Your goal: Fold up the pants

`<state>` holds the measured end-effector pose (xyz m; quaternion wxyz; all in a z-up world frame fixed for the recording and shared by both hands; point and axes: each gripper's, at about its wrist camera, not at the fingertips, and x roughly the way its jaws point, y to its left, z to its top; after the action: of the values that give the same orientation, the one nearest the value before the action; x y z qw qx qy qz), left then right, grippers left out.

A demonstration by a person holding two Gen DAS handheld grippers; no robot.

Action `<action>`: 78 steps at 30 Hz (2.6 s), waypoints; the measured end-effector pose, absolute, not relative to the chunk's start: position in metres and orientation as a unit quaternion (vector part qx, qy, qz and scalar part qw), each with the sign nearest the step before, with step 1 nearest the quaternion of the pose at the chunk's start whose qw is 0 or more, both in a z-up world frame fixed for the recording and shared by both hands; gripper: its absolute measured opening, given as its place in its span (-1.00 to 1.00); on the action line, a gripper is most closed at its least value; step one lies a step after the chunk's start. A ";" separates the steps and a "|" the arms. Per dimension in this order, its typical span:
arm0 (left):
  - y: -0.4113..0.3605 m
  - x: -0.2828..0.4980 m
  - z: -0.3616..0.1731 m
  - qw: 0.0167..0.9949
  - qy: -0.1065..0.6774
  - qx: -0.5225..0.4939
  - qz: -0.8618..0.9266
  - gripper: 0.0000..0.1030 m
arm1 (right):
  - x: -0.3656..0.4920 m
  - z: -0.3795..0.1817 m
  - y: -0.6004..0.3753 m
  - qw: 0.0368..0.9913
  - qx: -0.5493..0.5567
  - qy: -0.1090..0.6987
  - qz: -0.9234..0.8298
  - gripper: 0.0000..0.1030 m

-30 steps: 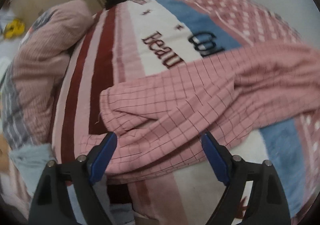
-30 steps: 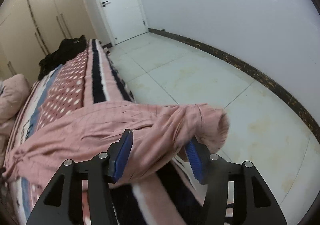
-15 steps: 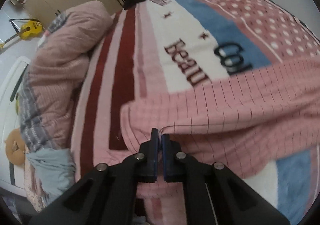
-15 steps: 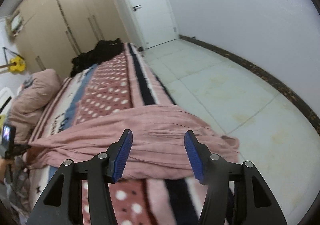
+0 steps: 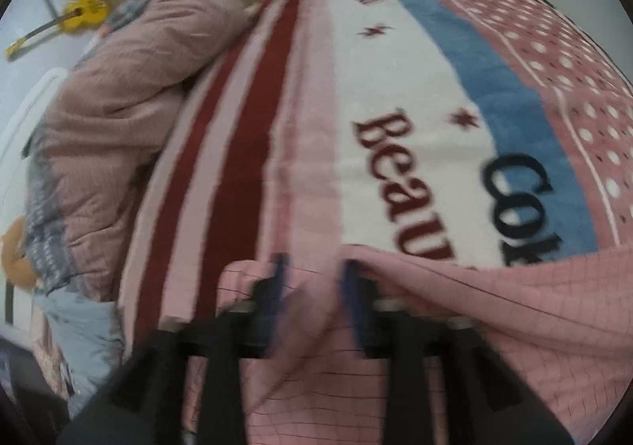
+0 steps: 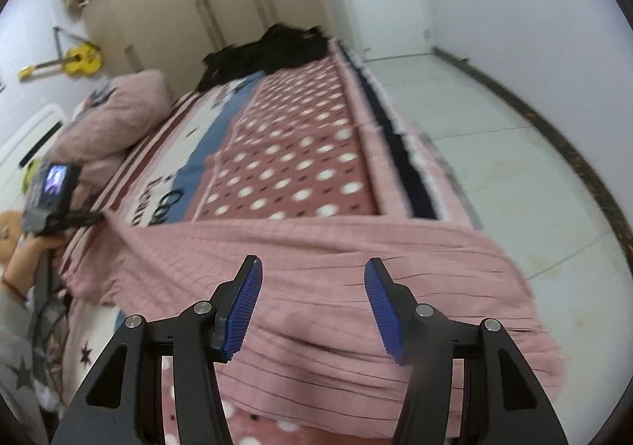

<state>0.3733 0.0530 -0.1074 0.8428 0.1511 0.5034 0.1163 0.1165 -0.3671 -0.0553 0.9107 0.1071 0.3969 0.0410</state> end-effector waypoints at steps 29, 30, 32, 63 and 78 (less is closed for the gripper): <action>-0.041 0.252 -0.095 0.883 0.446 0.082 -0.122 0.26 | 0.169 -0.122 -0.295 0.833 -0.137 0.503 0.185 -0.41; -0.040 0.251 -0.095 0.883 0.447 0.082 -0.121 0.26 | 0.166 -0.120 -0.292 0.835 -0.146 0.499 0.179 -0.89; -0.036 0.248 -0.096 0.883 0.447 0.081 -0.118 0.26 | 0.164 -0.116 -0.286 0.845 -0.166 0.484 0.157 -0.95; -0.007 0.253 -0.108 0.894 0.436 0.053 -0.086 0.33 | 0.217 -0.077 -0.336 0.891 -0.109 0.440 0.014 0.06; -0.053 0.221 -0.085 0.896 0.411 0.082 -0.146 0.35 | 0.070 -0.092 -0.481 0.867 0.005 0.499 0.021 0.31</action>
<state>0.2210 -0.0525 -0.0849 0.8961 0.0816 0.4113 -0.1455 0.0698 -0.4807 -0.0922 0.8666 0.0047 0.4986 0.0207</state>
